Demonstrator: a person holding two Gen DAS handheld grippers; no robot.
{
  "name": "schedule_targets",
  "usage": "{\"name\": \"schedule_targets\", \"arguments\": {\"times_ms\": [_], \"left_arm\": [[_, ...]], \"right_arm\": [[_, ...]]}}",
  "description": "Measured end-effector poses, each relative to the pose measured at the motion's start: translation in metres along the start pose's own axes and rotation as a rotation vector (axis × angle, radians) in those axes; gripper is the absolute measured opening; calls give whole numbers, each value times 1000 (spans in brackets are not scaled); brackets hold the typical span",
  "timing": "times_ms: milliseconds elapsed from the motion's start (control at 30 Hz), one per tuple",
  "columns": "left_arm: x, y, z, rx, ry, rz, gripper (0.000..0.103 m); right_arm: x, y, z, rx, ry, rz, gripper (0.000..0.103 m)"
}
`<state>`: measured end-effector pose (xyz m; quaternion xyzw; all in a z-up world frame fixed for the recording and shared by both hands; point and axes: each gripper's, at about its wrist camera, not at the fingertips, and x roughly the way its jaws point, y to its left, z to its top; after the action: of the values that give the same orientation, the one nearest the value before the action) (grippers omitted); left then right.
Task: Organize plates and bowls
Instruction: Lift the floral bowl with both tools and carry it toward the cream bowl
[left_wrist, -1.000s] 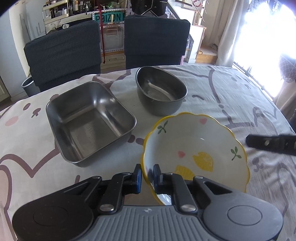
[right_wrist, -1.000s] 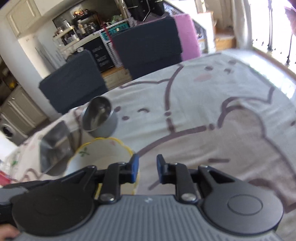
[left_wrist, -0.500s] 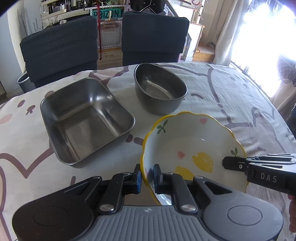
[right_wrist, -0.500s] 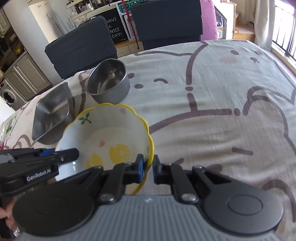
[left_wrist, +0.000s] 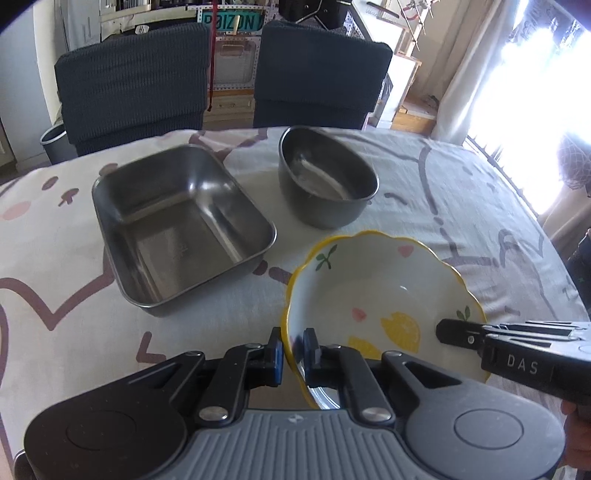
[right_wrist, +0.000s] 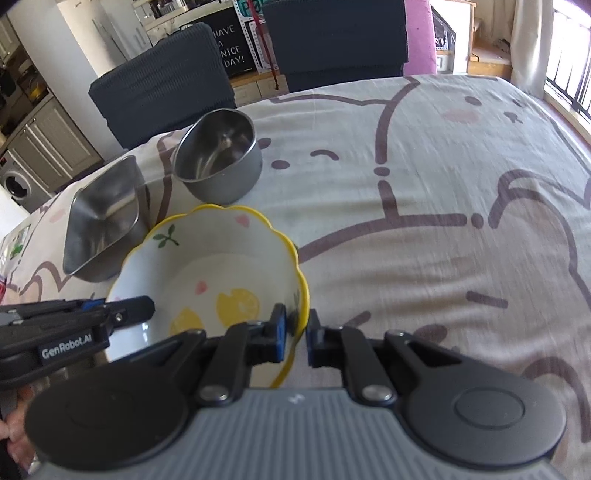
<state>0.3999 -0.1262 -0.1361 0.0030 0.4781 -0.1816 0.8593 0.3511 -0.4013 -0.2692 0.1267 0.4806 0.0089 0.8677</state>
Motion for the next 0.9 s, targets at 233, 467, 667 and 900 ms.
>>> {"name": "schedule_targets", "arguments": {"times_ms": [233, 467, 667, 900], "left_arm": [[-46, -8, -1, -13, -69, -9, 10], [-109, -12, -18, -35, -120, 8, 9], [-164, -1, -42, -67, -172, 8, 8], [-215, 15, -83, -101, -204, 18, 8]], "right_arm": [[-41, 8, -3, -35, -54, -4, 13], [-92, 18, -23, -16, -110, 35, 13], [-135, 38, -48, -51, -156, 81, 12], [-170, 62, -85, -82, -172, 134, 12]]}}
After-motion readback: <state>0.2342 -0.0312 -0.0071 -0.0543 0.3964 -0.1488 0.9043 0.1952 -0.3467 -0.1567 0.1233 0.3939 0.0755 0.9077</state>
